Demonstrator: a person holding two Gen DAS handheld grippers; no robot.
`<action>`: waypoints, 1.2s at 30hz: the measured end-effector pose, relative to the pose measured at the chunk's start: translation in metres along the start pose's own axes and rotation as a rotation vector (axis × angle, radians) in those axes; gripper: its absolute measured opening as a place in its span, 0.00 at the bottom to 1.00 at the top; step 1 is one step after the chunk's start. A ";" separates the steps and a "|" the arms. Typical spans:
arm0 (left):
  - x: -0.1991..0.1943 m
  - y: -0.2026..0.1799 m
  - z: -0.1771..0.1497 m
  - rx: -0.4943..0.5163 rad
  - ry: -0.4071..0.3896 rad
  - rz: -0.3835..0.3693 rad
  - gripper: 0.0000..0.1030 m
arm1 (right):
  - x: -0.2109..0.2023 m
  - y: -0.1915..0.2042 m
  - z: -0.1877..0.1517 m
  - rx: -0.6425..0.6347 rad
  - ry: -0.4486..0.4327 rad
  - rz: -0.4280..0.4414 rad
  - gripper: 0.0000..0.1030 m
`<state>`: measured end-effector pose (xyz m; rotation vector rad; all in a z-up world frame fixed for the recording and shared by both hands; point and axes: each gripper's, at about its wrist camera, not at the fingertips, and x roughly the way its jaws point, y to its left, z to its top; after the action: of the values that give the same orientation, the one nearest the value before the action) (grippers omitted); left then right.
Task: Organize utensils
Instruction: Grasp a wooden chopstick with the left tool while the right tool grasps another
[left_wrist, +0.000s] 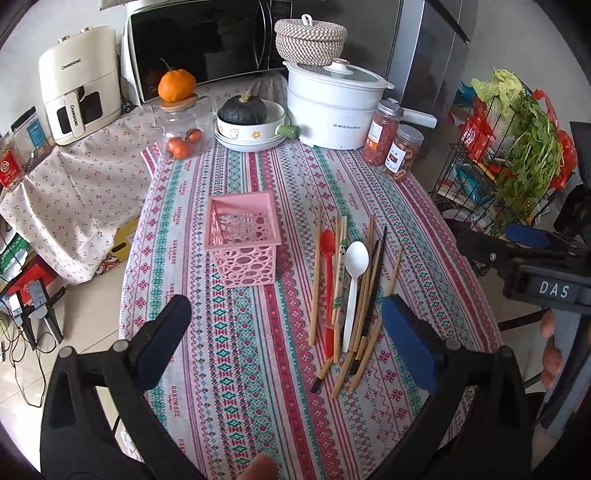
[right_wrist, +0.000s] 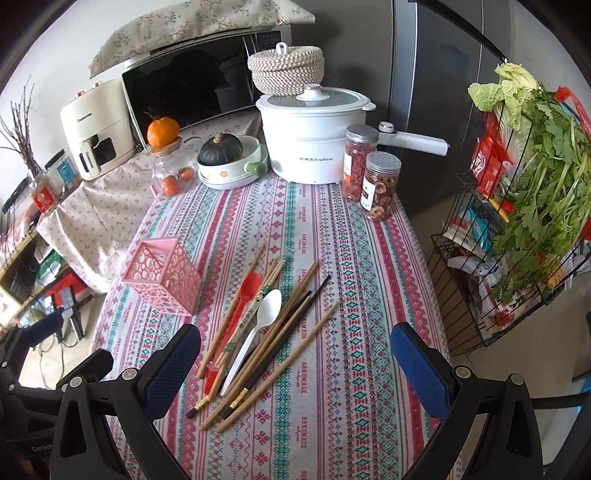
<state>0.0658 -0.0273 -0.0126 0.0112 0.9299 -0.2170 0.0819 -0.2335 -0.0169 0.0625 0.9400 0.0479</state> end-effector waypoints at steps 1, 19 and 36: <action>0.003 -0.002 0.005 0.002 0.011 -0.009 0.99 | 0.005 -0.003 0.005 0.008 0.017 0.008 1.00; 0.169 -0.056 0.086 0.110 0.339 -0.006 0.26 | 0.132 -0.083 0.015 0.291 0.272 0.221 0.64; 0.232 -0.050 0.082 -0.001 0.428 0.024 0.06 | 0.157 -0.093 0.015 0.278 0.324 0.155 0.64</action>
<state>0.2557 -0.1266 -0.1437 0.0701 1.3551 -0.1947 0.1877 -0.3160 -0.1419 0.3949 1.2602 0.0722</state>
